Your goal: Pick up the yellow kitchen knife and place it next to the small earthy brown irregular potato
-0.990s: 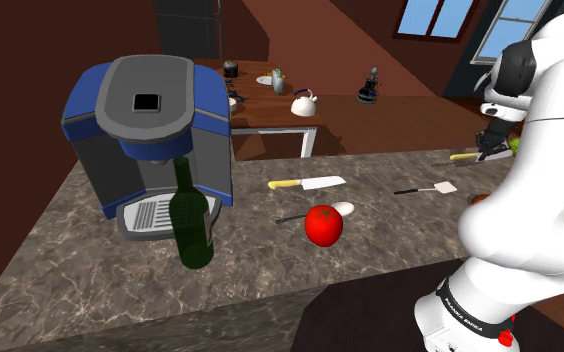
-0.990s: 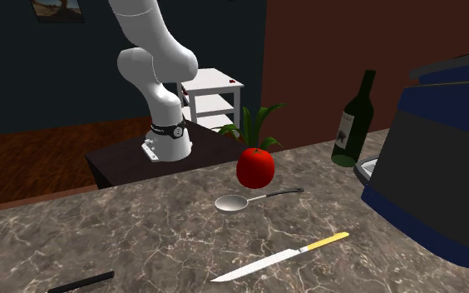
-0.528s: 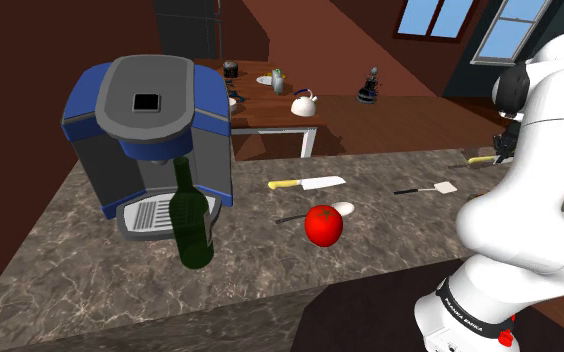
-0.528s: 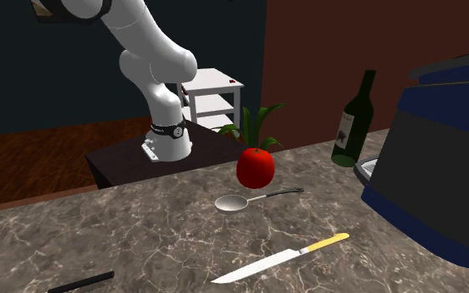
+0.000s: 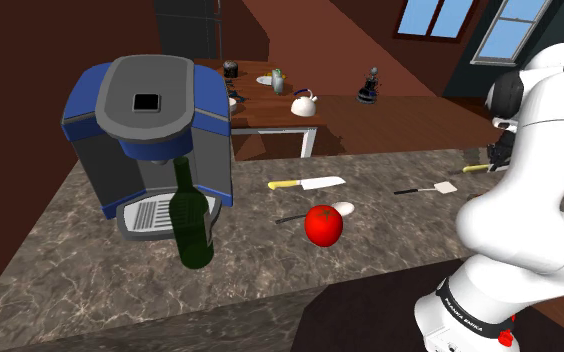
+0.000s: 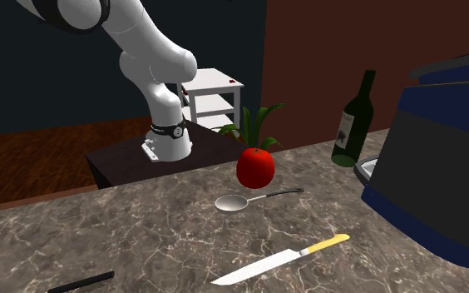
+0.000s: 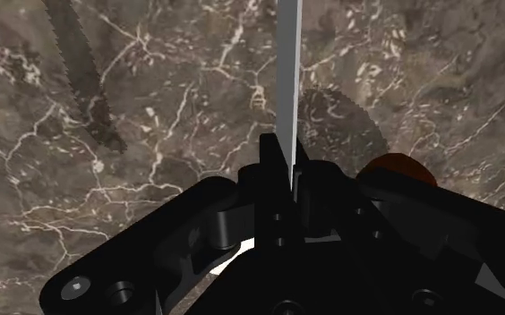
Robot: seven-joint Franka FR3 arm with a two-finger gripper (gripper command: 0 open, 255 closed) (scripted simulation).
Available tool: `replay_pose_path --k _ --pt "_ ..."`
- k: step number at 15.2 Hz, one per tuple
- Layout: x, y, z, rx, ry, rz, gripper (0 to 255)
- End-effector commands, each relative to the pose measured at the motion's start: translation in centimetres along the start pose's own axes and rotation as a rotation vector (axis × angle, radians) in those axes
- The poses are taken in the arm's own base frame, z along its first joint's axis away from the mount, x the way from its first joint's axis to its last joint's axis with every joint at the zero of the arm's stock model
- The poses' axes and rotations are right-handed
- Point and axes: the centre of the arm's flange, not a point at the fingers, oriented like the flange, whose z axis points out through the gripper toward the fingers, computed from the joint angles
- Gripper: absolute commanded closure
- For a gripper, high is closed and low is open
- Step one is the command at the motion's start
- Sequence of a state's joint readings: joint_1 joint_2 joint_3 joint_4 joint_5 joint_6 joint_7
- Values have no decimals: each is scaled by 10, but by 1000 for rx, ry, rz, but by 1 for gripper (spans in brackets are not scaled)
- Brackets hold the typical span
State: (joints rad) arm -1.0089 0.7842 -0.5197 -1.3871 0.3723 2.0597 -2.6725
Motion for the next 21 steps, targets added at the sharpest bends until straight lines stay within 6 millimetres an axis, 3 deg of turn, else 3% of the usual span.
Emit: replay_pose_path --k 1,15,21 --pt "0 -1 11 0 0 0 255" --pt "1 2 85 0 0 0 255" --pt "1 2 85 0 0 0 255"
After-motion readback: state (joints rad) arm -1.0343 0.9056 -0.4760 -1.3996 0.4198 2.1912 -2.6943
